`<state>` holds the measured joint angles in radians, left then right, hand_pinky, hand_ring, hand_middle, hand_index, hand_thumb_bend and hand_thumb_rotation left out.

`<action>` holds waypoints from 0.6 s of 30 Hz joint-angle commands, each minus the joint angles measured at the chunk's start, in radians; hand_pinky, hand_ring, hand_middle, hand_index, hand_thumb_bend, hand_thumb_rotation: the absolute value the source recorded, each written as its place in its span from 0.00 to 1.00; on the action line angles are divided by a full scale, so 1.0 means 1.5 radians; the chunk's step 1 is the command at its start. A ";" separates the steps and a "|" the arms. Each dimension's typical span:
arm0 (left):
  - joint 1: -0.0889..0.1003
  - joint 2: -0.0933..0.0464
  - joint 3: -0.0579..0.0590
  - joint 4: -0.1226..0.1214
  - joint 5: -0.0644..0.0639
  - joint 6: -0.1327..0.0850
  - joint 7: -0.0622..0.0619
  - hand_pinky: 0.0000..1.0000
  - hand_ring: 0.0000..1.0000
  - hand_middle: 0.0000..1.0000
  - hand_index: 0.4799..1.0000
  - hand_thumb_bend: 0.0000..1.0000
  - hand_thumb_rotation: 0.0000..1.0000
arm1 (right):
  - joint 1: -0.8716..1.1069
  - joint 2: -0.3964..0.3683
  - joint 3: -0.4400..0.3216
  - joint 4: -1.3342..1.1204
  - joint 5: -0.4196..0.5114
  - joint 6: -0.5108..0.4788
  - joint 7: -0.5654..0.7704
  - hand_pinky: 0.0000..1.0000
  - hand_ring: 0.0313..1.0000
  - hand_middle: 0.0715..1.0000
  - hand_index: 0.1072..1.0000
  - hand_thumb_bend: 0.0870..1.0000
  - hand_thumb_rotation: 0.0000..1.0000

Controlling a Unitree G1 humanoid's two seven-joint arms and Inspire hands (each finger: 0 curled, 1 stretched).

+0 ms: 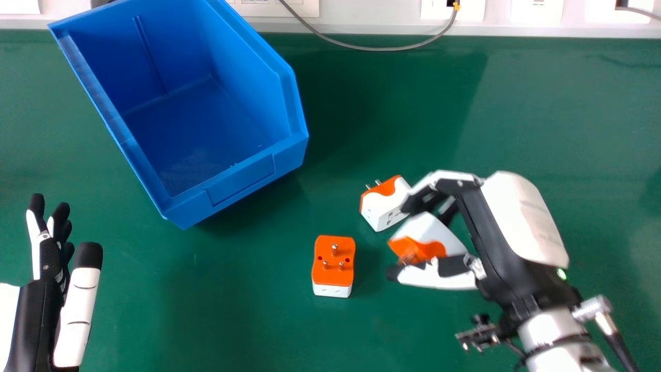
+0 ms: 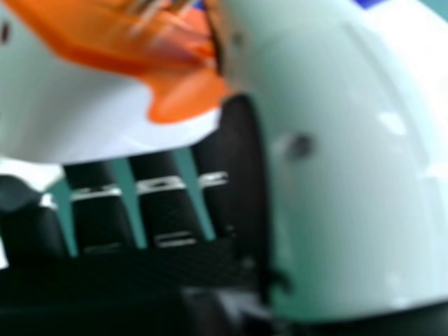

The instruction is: Pick all objects and put in blue box

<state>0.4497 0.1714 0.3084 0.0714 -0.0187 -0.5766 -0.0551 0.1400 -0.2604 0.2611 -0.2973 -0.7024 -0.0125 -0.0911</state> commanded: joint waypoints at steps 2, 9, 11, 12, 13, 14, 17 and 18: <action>-0.003 0.000 0.002 -0.002 0.001 -0.003 0.005 1.00 1.00 1.00 1.00 0.72 1.00 | -0.076 0.020 0.022 0.016 -0.002 -0.022 0.004 0.03 0.12 0.39 0.44 0.46 0.00; -0.001 0.001 0.001 0.001 0.001 -0.009 0.005 1.00 1.00 1.00 1.00 0.72 1.00 | -0.233 0.067 0.068 0.112 -0.016 -0.037 -0.001 0.03 0.06 0.37 0.43 0.46 0.00; 0.000 0.001 0.000 0.000 0.001 -0.009 0.005 1.00 1.00 1.00 1.00 0.72 1.00 | -0.283 0.087 0.081 0.143 -0.020 -0.032 0.001 0.04 0.06 0.37 0.43 0.46 0.00; 0.001 0.001 0.000 -0.001 0.001 -0.009 0.005 1.00 1.00 1.00 1.00 0.72 1.00 | -0.308 0.096 0.087 0.160 -0.023 -0.030 0.001 0.05 0.08 0.36 0.44 0.45 0.00; 0.001 0.000 0.000 -0.002 0.000 -0.009 0.005 1.00 1.00 1.00 1.00 0.72 1.00 | -0.332 0.106 0.092 0.177 -0.024 -0.028 0.000 0.07 0.11 0.35 0.45 0.45 0.00; 0.002 0.000 0.000 -0.002 0.000 -0.009 0.005 1.00 1.00 1.00 1.00 0.72 1.00 | -0.355 0.115 0.095 0.194 -0.023 -0.028 0.000 0.08 0.13 0.35 0.45 0.45 0.00; 0.003 -0.001 -0.001 -0.001 -0.004 -0.010 0.003 1.00 1.00 1.00 1.00 0.73 1.00 | -0.422 0.143 0.103 0.250 -0.015 -0.028 -0.004 0.12 0.17 0.39 0.44 0.46 0.00; 0.004 -0.001 -0.002 -0.004 -0.006 -0.009 0.002 1.00 1.00 1.00 1.00 0.73 1.00 | -0.454 0.156 0.105 0.281 -0.009 -0.031 -0.006 0.12 0.17 0.40 0.44 0.46 0.00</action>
<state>0.4480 0.1687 0.3013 0.0823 -0.0195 -0.5777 -0.0523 -0.4506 -0.0612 0.4148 0.0722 -0.7272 -0.0468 -0.0847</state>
